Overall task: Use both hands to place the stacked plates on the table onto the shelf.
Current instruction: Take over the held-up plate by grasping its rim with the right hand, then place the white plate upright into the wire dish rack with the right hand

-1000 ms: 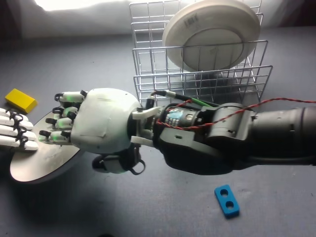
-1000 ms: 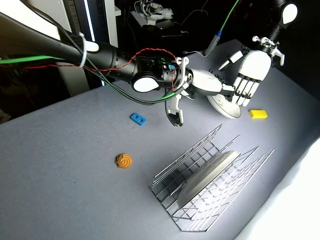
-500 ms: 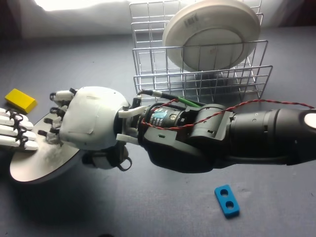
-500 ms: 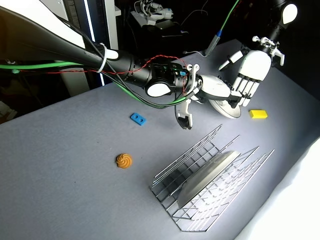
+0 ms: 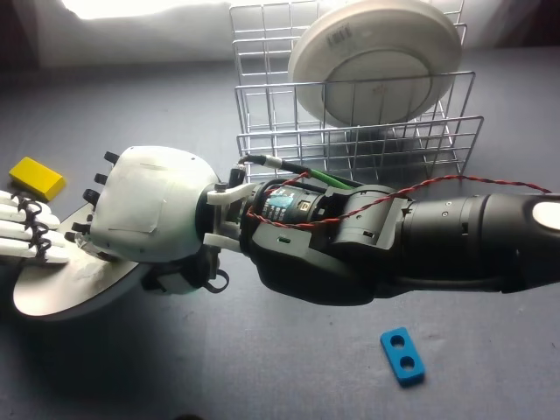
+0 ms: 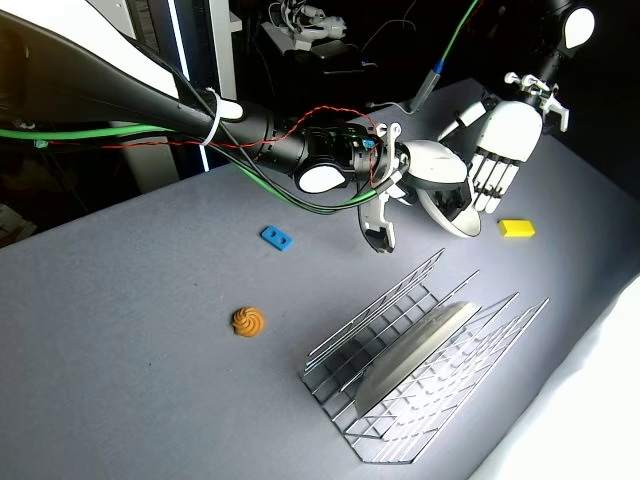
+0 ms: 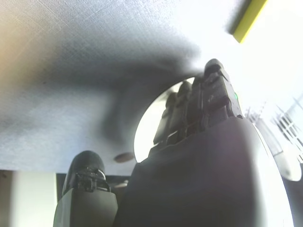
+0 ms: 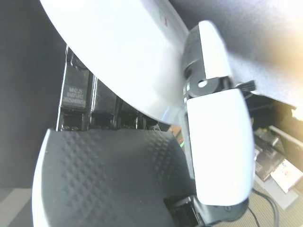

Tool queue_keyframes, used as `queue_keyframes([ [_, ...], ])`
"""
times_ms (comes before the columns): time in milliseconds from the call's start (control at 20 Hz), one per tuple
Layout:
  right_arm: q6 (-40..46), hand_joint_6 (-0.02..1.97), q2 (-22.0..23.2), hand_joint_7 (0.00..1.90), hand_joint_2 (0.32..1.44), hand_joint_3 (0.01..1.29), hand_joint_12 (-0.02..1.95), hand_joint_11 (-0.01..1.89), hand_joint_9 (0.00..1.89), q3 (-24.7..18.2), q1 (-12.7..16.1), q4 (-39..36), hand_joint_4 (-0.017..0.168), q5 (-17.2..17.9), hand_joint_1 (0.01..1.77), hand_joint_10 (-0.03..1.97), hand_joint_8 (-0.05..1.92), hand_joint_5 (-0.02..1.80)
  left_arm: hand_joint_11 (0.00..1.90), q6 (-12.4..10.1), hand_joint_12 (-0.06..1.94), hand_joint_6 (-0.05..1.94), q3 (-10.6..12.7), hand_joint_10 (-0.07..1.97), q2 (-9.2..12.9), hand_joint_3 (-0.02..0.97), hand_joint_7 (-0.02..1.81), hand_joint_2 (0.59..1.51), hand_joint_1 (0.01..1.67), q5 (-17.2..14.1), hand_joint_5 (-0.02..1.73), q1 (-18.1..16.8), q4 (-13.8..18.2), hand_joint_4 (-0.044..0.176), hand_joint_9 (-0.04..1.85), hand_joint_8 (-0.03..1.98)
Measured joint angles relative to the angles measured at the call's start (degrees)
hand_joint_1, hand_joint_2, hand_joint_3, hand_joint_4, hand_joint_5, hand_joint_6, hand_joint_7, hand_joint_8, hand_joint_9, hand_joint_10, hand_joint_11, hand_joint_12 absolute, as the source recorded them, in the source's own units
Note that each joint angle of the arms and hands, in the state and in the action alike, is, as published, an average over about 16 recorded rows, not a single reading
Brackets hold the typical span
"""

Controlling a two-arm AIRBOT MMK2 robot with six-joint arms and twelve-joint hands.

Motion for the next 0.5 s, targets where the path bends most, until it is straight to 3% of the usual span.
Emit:
queue_keyframes([
  [500,0.10,0.69,0.29,1.03,1.00,0.01,1.10,0.95,1.31,0.11,-0.04,-0.12,-0.010,0.83,1.05,0.20,0.76,0.80,0.02,-1.43,-0.01,0.01,0.08,0.00,0.27,0.021,0.02,1.092,0.02,-0.86,0.01,-5.03,1.54,0.003,0.01,-0.01],
])
